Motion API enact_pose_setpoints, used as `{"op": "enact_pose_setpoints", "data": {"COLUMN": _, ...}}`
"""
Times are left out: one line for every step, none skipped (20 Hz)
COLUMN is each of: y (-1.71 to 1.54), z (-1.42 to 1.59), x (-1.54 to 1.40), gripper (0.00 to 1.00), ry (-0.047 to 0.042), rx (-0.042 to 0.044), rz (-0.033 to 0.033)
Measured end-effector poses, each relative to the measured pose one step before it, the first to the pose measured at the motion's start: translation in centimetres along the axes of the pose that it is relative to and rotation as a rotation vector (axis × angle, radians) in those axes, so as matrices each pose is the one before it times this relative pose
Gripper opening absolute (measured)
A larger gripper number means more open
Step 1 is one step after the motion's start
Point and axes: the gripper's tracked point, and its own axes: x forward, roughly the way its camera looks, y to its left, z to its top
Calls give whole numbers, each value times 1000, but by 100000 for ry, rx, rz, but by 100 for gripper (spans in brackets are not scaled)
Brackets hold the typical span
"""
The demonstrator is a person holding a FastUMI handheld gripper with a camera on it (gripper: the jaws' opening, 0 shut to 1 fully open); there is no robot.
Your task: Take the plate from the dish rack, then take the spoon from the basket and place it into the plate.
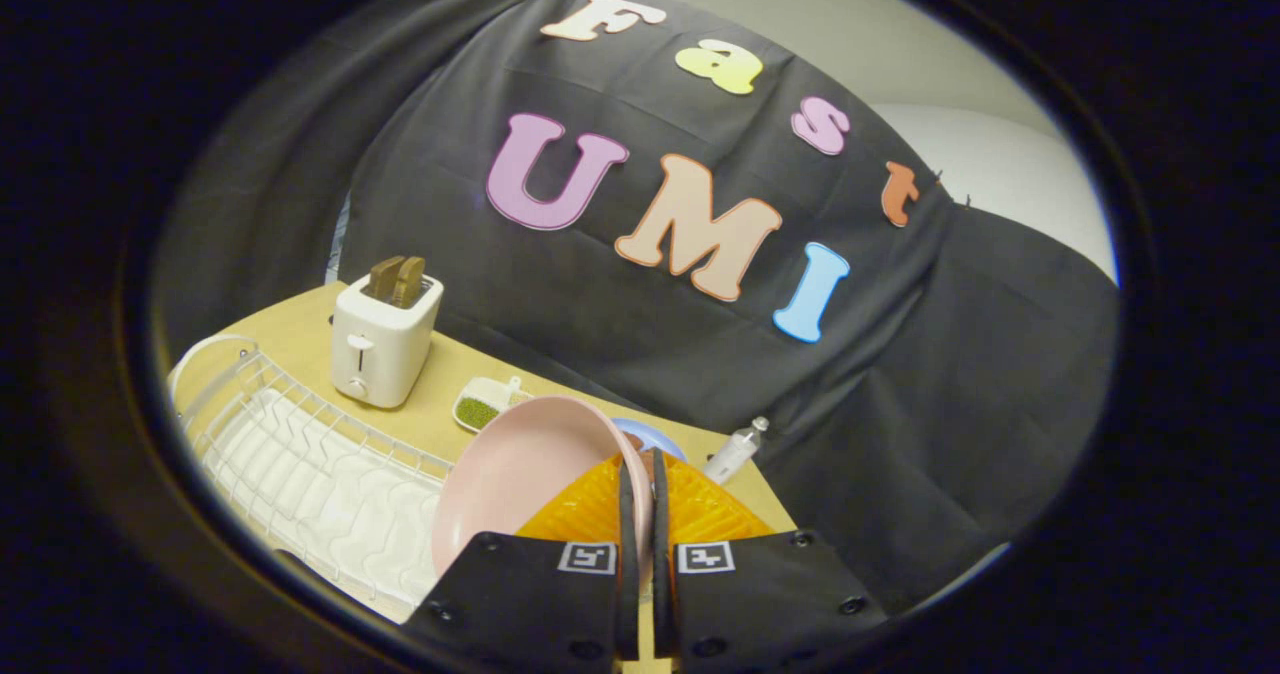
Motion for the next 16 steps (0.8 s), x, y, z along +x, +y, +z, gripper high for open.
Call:
{"op": "enact_pose_setpoints", "data": {"y": -1162, "z": -622, "x": -353, "gripper": 8, "ry": 834, "rx": 1679, "rz": -573}}
{"op": "enact_pose_setpoints", "data": {"y": -1190, "z": -551, "x": -379, "gripper": 8, "ry": 975, "rx": 1374, "rz": -435}}
{"op": "enact_pose_setpoints", "data": {"y": -1076, "z": -596, "x": -338, "gripper": 8, "ry": 768, "rx": 1587, "rz": -378}}
{"op": "enact_pose_setpoints", "data": {"y": -1191, "z": -235, "x": -516, "gripper": 8, "ry": 450, "rx": 2130, "rz": -135}}
{"op": "enact_pose_setpoints", "data": {"y": -1287, "z": -422, "x": -453, "gripper": 8, "ry": 56, "rx": 2395, "rz": -412}}
{"op": "enact_pose_setpoints", "data": {"y": -1309, "z": -47, "x": -426, "gripper": 8, "ry": -379, "rx": 2331, "rz": -676}}
{"op": "enact_pose_setpoints", "data": {"y": -1276, "z": -60, "x": -312, "gripper": 8, "ry": -756, "rx": 2030, "rz": -620}}
{"op": "enact_pose_setpoints", "data": {"y": -1413, "z": -241, "x": -440, "gripper": 8, "ry": -164, "rx": 1589, "rz": -1132}}
{"op": "enact_pose_setpoints", "data": {"y": -1319, "z": -289, "x": -446, "gripper": 8, "ry": -330, "rx": 2028, "rz": -38}}
{"op": "enact_pose_setpoints", "data": {"y": -1205, "z": -278, "x": -374, "gripper": 8, "ry": 643, "rx": 2259, "rz": -26}}
{"op": "enact_pose_setpoints", "data": {"y": -1375, "z": -376, "x": -334, "gripper": 8, "ry": 53, "rx": 2303, "rz": -235}}
{"op": "enact_pose_setpoints", "data": {"y": -1362, "z": -314, "x": -293, "gripper": 8, "ry": -72, "rx": 1701, "rz": -747}}
{"op": "enact_pose_setpoints", "data": {"y": -1353, "z": -536, "x": -225, "gripper": 8, "ry": 42, "rx": 1247, "rz": -554}}
{"op": "enact_pose_setpoints", "data": {"y": -1281, "z": -638, "x": -188, "gripper": 8, "ry": 316, "rx": 1592, "rz": -298}}
{"op": "enact_pose_setpoints", "data": {"y": -1143, "z": -828, "x": -109, "gripper": 8, "ry": 622, "rx": 1625, "rz": -207}}
{"op": "enact_pose_setpoints", "data": {"y": -1239, "z": -864, "x": -210, "gripper": 8, "ry": 1375, "rx": 1708, "rz": -122}}
